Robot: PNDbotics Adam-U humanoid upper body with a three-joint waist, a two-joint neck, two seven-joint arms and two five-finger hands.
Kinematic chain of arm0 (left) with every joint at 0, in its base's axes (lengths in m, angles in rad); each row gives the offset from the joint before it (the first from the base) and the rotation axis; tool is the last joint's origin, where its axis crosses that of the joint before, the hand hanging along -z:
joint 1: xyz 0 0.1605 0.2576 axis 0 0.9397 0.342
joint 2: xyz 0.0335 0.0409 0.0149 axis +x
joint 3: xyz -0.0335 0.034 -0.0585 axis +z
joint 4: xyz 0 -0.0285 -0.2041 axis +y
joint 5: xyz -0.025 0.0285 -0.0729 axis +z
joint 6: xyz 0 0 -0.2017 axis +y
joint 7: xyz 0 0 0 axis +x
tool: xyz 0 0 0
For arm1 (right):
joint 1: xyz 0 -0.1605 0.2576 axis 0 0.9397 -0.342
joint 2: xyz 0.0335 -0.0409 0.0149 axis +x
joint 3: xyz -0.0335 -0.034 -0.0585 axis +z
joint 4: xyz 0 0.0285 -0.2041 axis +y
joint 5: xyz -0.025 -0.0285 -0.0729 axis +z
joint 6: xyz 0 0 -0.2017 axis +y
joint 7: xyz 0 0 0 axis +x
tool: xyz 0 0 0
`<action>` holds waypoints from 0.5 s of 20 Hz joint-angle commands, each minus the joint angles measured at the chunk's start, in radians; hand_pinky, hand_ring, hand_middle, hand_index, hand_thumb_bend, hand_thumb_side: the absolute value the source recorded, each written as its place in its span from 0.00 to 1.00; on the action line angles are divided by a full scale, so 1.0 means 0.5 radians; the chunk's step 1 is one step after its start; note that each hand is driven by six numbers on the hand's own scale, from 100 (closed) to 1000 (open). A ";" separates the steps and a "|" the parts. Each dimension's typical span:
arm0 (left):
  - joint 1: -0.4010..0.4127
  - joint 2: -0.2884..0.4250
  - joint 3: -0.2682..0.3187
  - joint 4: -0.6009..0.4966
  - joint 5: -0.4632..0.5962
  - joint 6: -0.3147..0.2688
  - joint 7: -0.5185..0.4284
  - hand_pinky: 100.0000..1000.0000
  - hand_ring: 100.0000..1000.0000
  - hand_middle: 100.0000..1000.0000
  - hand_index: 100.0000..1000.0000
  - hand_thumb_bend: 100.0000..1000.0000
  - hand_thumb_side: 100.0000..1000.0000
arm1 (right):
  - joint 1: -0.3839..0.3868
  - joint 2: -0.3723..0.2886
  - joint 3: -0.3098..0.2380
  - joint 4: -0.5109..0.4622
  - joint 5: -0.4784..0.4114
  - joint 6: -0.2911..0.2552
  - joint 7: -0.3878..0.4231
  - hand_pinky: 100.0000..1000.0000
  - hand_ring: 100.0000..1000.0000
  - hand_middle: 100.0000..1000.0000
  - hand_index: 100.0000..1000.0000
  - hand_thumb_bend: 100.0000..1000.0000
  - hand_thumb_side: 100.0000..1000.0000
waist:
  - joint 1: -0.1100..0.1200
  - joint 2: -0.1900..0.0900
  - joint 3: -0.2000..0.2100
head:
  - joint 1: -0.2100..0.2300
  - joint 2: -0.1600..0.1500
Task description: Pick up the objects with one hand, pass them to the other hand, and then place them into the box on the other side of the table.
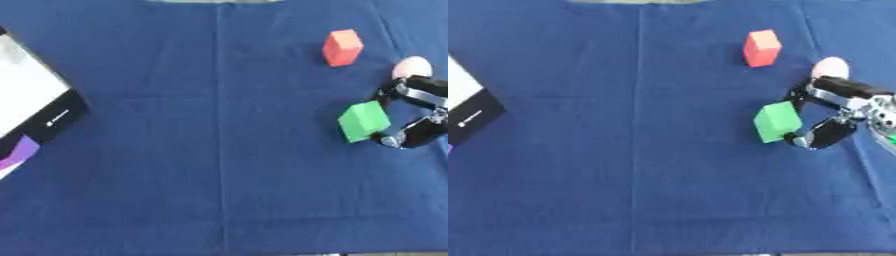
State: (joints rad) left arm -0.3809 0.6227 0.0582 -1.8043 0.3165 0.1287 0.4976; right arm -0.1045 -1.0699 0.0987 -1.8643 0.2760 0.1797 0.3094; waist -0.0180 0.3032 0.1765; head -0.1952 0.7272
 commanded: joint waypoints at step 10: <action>-0.009 0.079 0.028 -0.028 -0.001 -0.003 -0.003 0.77 0.59 0.65 0.79 0.24 0.63 | 0.009 0.004 -0.139 -0.182 -0.279 0.094 -0.164 0.78 0.69 0.44 0.49 0.21 0.00 | -0.002 -0.072 -0.004 | 0.028 -0.021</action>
State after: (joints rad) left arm -0.3784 0.6240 0.0583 -1.8043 0.3165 0.1285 0.4974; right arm -0.0957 -1.0477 0.0491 -1.9359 0.1520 0.2231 0.2375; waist -0.0196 0.2897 0.1738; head -0.1854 0.7271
